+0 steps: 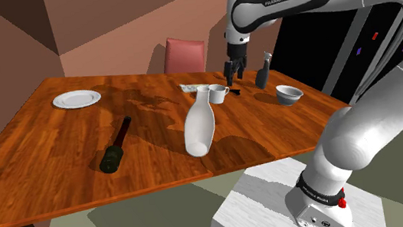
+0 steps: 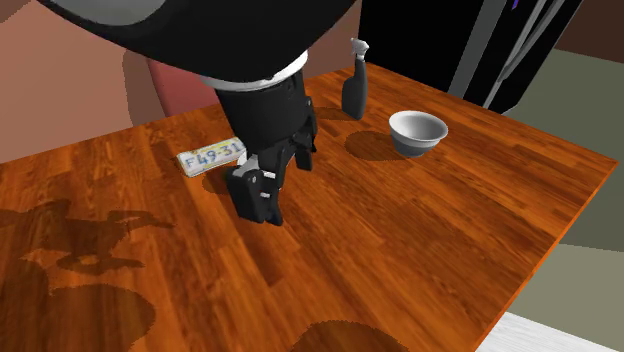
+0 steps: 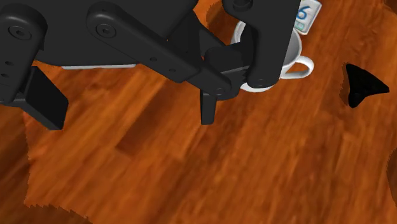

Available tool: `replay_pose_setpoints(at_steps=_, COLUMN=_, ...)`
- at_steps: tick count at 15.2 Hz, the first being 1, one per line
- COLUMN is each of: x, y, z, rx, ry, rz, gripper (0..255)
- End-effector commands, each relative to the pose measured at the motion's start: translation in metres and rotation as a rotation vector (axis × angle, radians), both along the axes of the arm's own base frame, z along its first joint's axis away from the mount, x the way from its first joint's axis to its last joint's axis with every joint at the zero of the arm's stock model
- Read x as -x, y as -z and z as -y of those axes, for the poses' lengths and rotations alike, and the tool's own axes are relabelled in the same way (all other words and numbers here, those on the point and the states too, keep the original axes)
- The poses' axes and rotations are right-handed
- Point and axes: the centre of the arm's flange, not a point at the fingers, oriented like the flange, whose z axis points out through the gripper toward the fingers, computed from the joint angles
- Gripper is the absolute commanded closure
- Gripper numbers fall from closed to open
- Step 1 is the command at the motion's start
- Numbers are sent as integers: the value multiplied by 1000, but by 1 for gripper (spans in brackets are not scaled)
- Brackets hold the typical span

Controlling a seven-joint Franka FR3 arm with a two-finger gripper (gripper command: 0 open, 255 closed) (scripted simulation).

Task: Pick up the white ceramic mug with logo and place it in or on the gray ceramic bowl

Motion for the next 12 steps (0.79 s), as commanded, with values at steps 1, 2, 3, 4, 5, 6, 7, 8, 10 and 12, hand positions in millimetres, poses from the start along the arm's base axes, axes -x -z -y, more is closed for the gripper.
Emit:
replay_pose_setpoints(at_steps=1, x=-19, y=13, z=15, rx=-2, ry=2, rz=-1, gripper=0)
replay_pose_setpoints(at_steps=2, x=-28, y=19, z=21, rx=-4, ry=3, rz=-2, gripper=0)
replay_pose_setpoints(at_steps=3, x=-38, y=26, z=28, rx=-6, ry=4, rz=-2, gripper=0)
replay_pose_setpoints(at_steps=4, x=-47, y=32, z=35, rx=-7, ry=5, rz=-3, gripper=0)
replay_pose_setpoints(at_steps=5, x=-57, y=39, z=42, rx=-9, ry=6, rz=-3, gripper=0)
replay_pose_setpoints(at_steps=6, x=-67, y=45, z=48, rx=-10, ry=7, rz=-4, gripper=0)
replay_pose_setpoints(at_steps=7, x=-76, y=52, z=55, rx=-12, ry=8, rz=-5, gripper=0)
replay_pose_setpoints(at_steps=8, x=-86, y=58, z=62, rx=-14, ry=9, rz=-5, gripper=0)
replay_pose_setpoints(at_steps=10, x=-105, y=71, z=75, rx=-17, ry=11, rz=-6, gripper=0)
replay_pose_setpoints(at_steps=12, x=-124, y=84, z=89, rx=-20, ry=13, rz=-8, gripper=0)
